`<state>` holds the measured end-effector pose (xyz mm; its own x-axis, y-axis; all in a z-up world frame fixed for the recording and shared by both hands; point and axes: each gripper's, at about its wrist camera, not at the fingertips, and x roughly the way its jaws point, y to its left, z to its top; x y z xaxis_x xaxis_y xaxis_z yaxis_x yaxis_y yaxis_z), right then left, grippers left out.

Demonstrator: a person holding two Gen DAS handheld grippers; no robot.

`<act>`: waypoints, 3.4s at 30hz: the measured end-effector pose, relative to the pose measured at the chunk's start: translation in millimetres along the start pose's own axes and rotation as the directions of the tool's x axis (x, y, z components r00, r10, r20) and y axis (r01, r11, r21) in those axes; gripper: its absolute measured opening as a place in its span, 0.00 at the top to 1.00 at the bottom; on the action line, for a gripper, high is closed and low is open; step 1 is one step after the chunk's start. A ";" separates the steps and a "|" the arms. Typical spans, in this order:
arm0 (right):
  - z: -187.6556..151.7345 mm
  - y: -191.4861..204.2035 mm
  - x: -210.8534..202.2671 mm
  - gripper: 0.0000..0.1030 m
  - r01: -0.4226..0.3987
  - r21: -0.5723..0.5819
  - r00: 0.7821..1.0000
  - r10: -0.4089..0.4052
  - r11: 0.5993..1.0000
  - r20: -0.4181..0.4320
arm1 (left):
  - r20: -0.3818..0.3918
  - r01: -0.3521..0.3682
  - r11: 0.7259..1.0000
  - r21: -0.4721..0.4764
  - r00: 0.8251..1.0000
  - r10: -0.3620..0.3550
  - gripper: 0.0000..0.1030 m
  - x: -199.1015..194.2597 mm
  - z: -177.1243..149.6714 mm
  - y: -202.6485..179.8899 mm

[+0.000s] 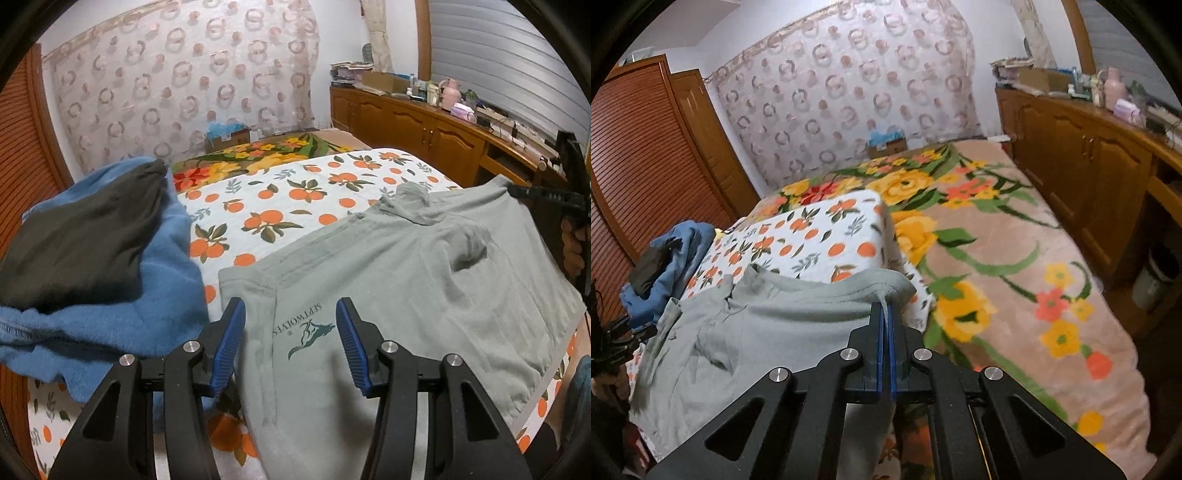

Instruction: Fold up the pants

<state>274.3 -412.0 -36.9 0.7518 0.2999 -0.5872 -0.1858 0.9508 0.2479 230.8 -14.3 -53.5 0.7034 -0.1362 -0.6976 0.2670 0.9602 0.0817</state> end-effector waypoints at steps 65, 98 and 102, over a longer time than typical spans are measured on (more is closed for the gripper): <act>-88.6 17.5 -93.5 0.49 0.022 0.006 0.997 -0.021 1.000 -0.069 | -0.044 0.026 0.999 -0.046 0.999 -0.028 0.48 -4.2 -25.3 9.5; -129.8 29.7 -129.0 0.59 0.051 0.142 0.998 -0.044 0.989 -0.053 | -0.008 0.059 0.997 -0.043 0.998 -0.060 0.47 -30.0 -78.1 -25.9; -129.6 34.4 -129.9 0.77 0.037 0.119 0.998 -0.031 0.992 -0.049 | -0.005 0.064 0.997 -0.048 0.998 -0.064 0.47 -32.6 -78.1 -24.3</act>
<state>88.2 -408.2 -52.0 0.7252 0.2735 -0.6319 -0.0810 0.9452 0.3162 149.9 -14.2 -88.3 0.6813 -0.1962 -0.7053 0.2796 0.9601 0.0030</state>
